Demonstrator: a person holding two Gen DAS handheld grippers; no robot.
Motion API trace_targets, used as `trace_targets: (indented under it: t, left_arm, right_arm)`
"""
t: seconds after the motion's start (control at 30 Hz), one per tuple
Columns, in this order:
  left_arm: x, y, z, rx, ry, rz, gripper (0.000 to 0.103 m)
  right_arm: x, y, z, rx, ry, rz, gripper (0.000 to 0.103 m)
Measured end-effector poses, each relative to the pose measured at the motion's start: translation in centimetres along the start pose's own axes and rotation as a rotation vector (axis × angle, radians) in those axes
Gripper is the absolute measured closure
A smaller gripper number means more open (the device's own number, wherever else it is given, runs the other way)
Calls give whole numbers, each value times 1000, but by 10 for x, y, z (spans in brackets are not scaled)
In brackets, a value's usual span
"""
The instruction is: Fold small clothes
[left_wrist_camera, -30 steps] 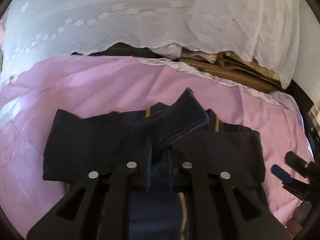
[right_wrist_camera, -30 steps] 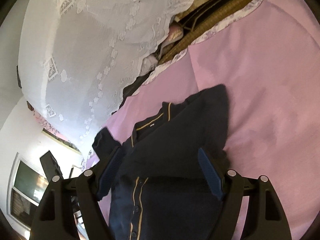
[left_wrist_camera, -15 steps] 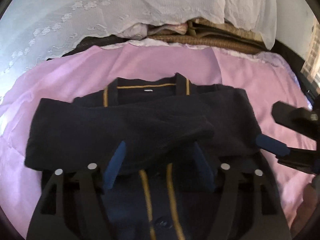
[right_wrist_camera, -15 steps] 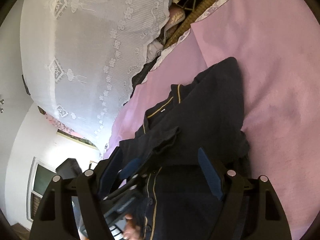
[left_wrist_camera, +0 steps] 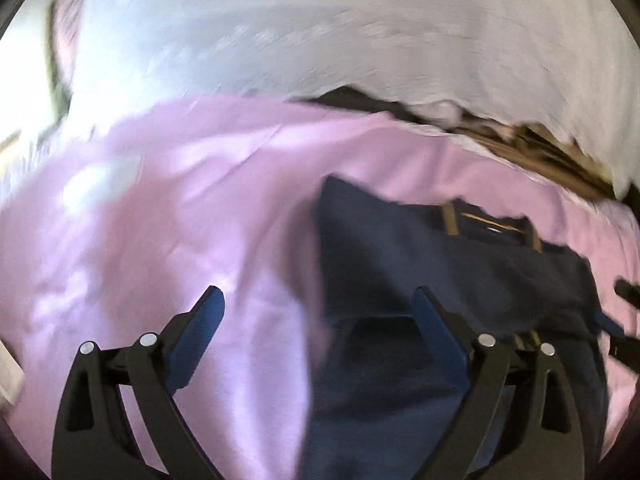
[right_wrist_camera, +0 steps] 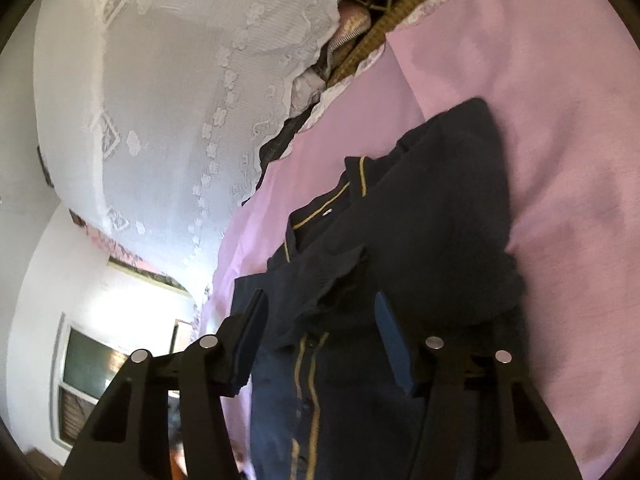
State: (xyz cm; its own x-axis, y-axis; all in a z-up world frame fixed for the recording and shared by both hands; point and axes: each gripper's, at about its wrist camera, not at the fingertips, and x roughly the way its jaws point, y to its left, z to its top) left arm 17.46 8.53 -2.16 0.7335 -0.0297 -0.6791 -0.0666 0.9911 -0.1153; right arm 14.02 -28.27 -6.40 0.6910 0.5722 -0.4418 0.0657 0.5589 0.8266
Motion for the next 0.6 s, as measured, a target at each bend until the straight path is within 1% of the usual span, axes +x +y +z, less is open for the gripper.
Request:
trace_targets:
  t: [0.03, 0.1, 0.17, 0.2, 0.27, 0.3, 0.33, 0.37, 0.4, 0.47, 0.5, 0.57, 0.6]
  left_arm:
    - [11, 9, -2, -43, 25, -21, 11]
    - [22, 15, -7, -58, 53, -30, 11]
    - [35, 15, -11, -50, 96, -43, 11]
    - [39, 14, -11, -43, 115, -53, 11]
    - [42, 11, -11, -25, 123, -65, 9]
    - [44, 11, -11, -21, 126, -66, 8]
    - [47, 10, -11, -19, 134, -68, 7]
    - [48, 10, -12, -21, 139, -71, 6]
    - [49, 10, -12, -24, 142, -73, 6]
    - [50, 10, -12, -27, 141, -87, 4]
    - [47, 10, -13, -26, 139, -91, 4]
    - [47, 9, -14, -22, 138, -92, 4]
    - [46, 9, -14, -21, 138, -101, 4]
  right_arm:
    - [7, 2, -1, 10, 11, -6, 46]
    - [23, 6, -4, 26, 40, -22, 45]
    - [43, 9, -6, 36, 62, -58, 45]
    - [55, 10, -5, 37, 68, -91, 45]
    - [68, 13, -6, 21, 65, -122, 46]
    - [71, 15, -6, 5, 57, -136, 53]
    - [73, 19, -5, -22, 38, -154, 76]
    - [74, 21, -5, -47, 23, -151, 91]
    - [72, 21, -3, -57, 6, -137, 94]
    - [62, 22, 1, -71, -41, -130, 94]
    - [57, 24, 4, -93, -66, -138, 94]
    - [41, 29, 9, -151, -137, -185, 94]
    - [37, 28, 12, -155, -145, -191, 94]
